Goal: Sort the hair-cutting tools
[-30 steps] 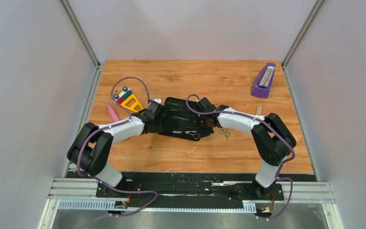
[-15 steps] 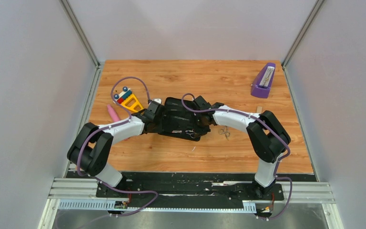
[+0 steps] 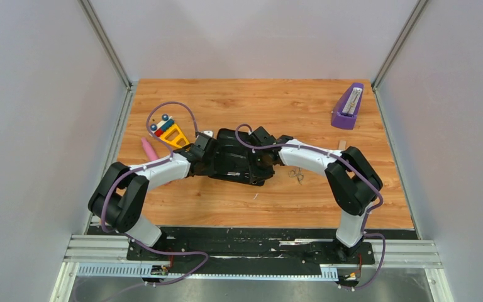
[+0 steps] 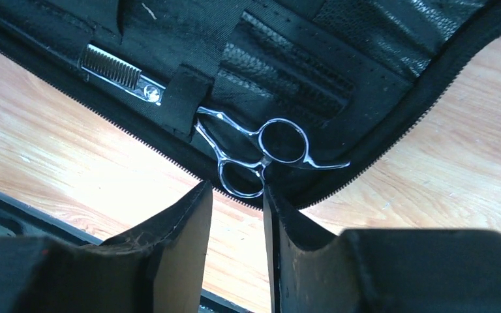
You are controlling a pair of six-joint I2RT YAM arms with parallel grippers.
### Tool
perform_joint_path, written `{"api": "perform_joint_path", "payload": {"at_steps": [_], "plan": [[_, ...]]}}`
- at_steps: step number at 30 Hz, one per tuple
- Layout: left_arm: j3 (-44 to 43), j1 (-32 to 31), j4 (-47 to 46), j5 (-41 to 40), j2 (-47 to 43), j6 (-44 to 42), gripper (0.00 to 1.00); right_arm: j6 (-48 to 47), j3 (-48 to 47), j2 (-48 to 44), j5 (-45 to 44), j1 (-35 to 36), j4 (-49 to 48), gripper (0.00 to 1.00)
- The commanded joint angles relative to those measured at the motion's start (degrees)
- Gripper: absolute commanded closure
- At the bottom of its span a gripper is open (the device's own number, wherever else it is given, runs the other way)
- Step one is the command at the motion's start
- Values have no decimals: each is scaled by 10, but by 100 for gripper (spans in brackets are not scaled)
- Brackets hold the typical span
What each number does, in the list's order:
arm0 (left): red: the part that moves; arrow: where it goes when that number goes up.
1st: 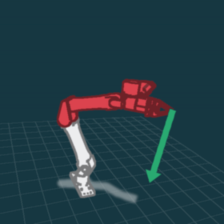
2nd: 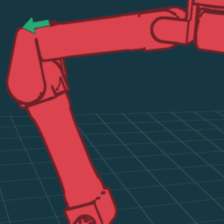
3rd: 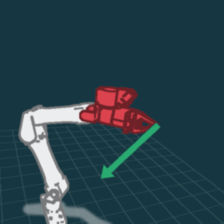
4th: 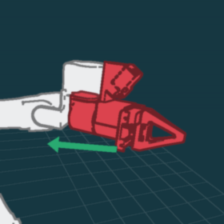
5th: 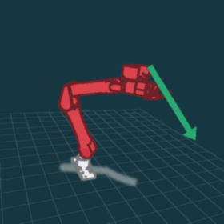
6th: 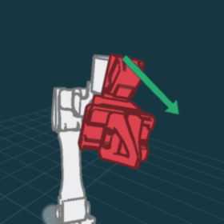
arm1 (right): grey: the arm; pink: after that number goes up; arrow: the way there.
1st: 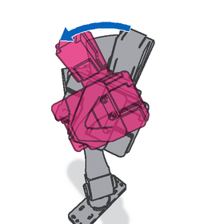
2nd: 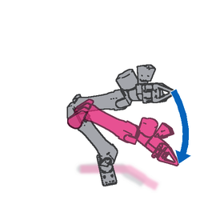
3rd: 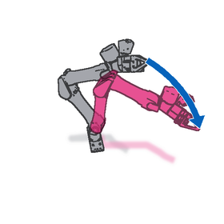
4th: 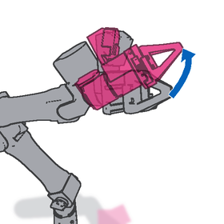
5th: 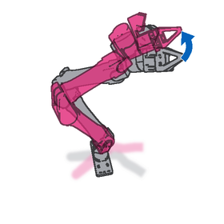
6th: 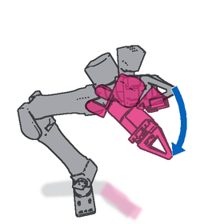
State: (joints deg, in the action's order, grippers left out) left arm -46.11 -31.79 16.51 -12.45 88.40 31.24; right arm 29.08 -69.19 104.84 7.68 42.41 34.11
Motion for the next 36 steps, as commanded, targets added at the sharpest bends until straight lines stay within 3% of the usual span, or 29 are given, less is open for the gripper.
{"api": "perform_joint_path", "payload": {"at_steps": [1,6,14,28,36], "plan": [[10,-5,30,15,-13,12,81,-17,-24,-32,0,4,16,63],[11,-5,37,1,-16,8,81,-25,-17,-66,-54,-16,25,59],[13,-5,40,-1,-19,7,81,-24,-16,-43,-50,-31,19,59],[9,-5,40,3,-16,4,81,-35,-16,-2,28,-26,-16,73],[8,-5,39,7,-11,0,81,-37,2,9,20,-22,-11,78]]}}
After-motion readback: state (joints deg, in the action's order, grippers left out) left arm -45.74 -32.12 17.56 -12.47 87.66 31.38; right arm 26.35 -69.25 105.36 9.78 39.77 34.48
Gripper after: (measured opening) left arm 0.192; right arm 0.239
